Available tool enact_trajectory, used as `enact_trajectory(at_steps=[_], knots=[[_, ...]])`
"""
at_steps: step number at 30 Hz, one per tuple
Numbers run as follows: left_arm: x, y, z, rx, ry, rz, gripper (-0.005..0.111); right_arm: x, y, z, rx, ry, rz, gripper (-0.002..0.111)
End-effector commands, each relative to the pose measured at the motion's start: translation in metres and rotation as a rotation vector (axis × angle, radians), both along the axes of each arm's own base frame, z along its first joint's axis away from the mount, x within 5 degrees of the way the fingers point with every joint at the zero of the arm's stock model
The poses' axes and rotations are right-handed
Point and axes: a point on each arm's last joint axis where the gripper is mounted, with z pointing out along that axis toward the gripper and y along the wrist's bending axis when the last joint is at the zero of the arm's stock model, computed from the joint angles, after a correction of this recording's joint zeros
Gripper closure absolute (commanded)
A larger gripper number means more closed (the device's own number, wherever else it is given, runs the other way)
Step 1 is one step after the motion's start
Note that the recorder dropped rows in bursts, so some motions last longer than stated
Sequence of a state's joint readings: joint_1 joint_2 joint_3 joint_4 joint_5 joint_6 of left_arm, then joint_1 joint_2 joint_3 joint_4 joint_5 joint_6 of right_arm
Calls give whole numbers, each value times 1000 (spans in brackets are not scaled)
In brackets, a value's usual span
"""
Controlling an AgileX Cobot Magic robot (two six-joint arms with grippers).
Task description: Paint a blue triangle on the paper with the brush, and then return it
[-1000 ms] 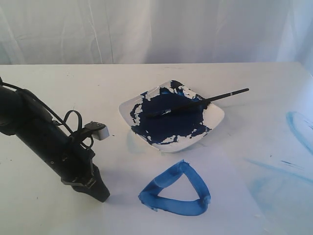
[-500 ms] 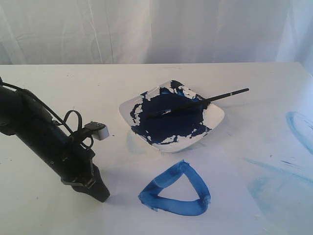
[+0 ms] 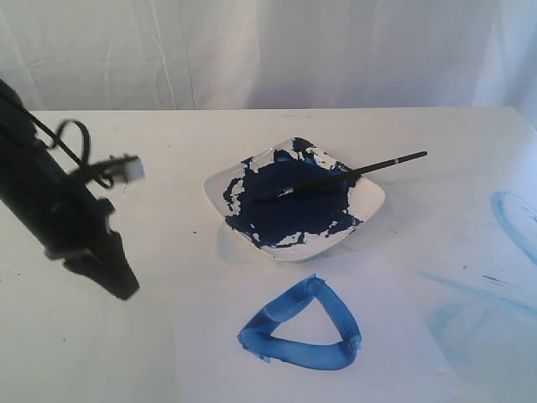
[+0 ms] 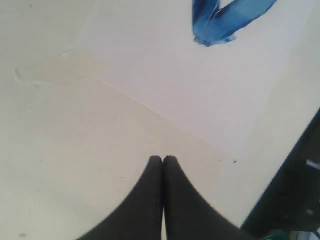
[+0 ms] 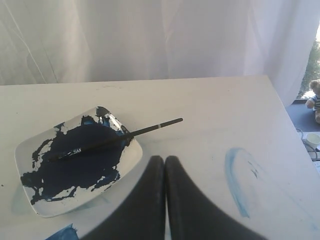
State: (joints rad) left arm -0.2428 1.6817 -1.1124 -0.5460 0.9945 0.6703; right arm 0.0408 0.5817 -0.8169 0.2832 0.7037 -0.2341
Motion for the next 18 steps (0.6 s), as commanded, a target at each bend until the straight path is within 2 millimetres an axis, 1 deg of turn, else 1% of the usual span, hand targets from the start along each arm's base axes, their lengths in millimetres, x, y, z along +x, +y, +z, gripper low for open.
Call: enact_trajectory(at_steps=[1, 4, 5, 7, 9, 11, 14, 16, 18], knots=[[-26, 23, 72, -143, -107, 91, 107, -1, 0, 0, -11, -7, 3, 108], [-59, 41, 123, -241, -283, 167, 107, -1, 0, 0, -11, -7, 3, 108], [-72, 44, 137, -278, -348, 196, 107, -1, 0, 0, -11, -7, 3, 108], [-97, 48, 156, -335, -470, 248, 107, -1, 0, 0, -11, -7, 3, 108], [-124, 52, 169, -351, -598, 292, 107, -1, 0, 0, -11, -7, 3, 108], [-145, 55, 177, -355, -735, 340, 107, -1, 0, 0, -11, -7, 3, 108], [-169, 62, 188, -383, -952, 443, 107, -1, 0, 0, -11, -7, 3, 108], [-183, 62, 195, -419, -1014, 458, 107, -1, 0, 0, -11, -7, 3, 108], [-199, 59, 201, -491, -1028, 448, 107, -1, 0, 0, -11, -7, 3, 108]])
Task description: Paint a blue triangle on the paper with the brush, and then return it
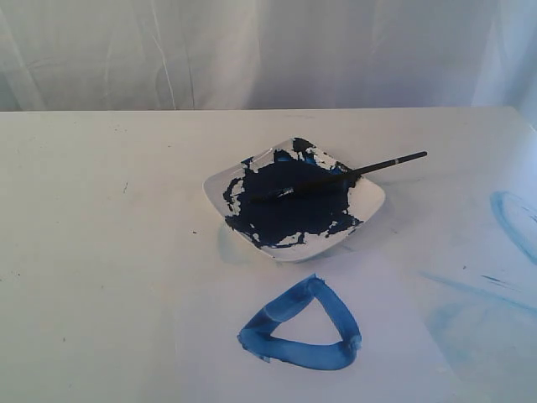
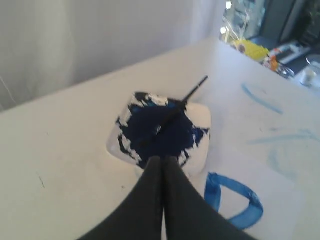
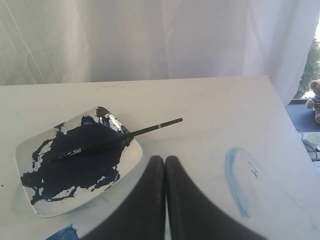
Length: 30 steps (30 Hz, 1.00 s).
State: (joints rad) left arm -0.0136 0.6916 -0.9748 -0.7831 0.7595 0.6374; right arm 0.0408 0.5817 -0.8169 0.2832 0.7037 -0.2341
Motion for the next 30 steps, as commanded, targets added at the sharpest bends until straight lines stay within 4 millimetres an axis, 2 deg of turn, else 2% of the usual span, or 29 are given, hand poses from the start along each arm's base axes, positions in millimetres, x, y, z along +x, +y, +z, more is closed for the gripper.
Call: enact_trajectory(at_steps=[1, 5, 9, 24, 27, 30], knots=[[-30, -3, 13, -122, -98, -18, 107, -1, 0, 0, -11, -7, 3, 108], [-46, -4, 17, -138, -153, -24, 107, -1, 0, 0, -11, -7, 3, 108], [-53, -4, 18, -138, -176, -25, 107, -1, 0, 0, -11, -7, 3, 108], [-55, -3, 18, -132, -184, -20, 107, -1, 0, 0, -11, -7, 3, 108], [-67, -2, 16, -108, -224, -11, 107, -1, 0, 0, -11, -7, 3, 108], [-89, -1, 9, -91, -281, -7, 107, -1, 0, 0, -11, -7, 3, 108]])
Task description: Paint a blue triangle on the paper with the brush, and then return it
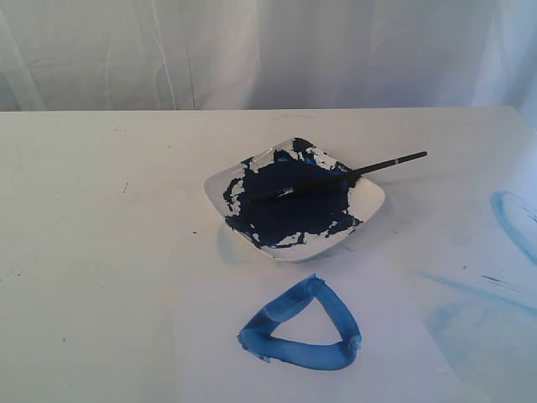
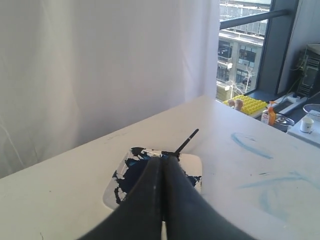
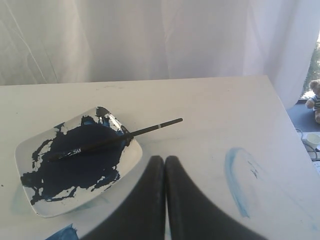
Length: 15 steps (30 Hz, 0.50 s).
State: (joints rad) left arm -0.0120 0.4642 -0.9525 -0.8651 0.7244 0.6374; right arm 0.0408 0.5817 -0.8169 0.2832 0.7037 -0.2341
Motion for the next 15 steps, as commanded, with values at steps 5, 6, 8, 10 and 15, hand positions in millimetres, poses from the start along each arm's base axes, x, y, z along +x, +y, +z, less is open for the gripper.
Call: enact_trajectory(at_steps=[5, 6, 8, 10, 15], knots=[[-53, 1, -20, -2, -133, 2, 107, -1, 0, 0, -11, -7, 3, 108], [-58, 1, -22, 2, -145, 0, 107, -1, 0, 0, -11, -7, 3, 108], [-64, 1, -23, 2, -167, 0, 107, -1, 0, 0, -11, -7, 3, 108], [-69, 1, -23, 0, -188, 2, 107, -1, 0, 0, -11, -7, 3, 108], [-72, 1, -24, -1, -199, 2, 107, -1, 0, 0, -11, -7, 3, 108]])
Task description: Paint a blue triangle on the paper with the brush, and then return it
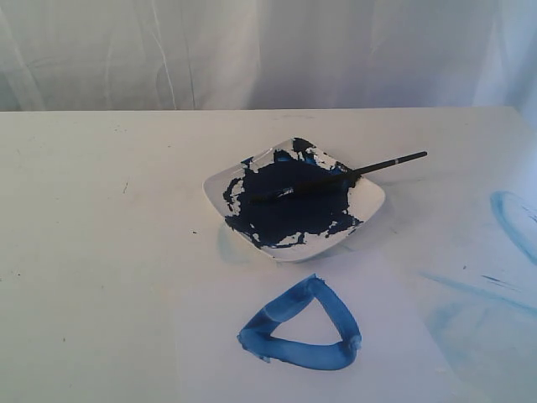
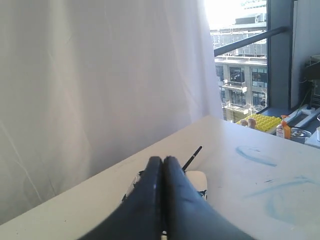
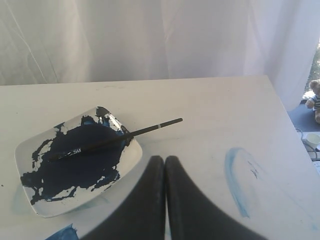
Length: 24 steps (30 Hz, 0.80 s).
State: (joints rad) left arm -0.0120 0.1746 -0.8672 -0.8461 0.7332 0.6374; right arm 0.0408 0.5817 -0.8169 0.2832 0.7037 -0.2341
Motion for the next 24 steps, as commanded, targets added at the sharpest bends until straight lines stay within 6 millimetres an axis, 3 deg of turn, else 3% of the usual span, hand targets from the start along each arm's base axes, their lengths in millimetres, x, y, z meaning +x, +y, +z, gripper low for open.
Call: enact_trajectory(at_steps=[1, 9, 14, 20, 24], knots=[[-2, 0, -1, -17, 0, -6, 107, -1, 0, 0, -11, -7, 3, 108], [9, 0, -13, -20, 48, 7, 107, -1, 0, 0, -11, -7, 3, 108], [36, 9, -51, 32, 204, 133, 107, -1, 0, 0, -11, -7, 3, 108], [65, 46, -100, -231, 528, 607, 107, -2, 0, 0, -9, -7, 3, 108], [76, 56, -136, -175, 539, 722, 107, -2, 0, 0, -9, -7, 3, 108]])
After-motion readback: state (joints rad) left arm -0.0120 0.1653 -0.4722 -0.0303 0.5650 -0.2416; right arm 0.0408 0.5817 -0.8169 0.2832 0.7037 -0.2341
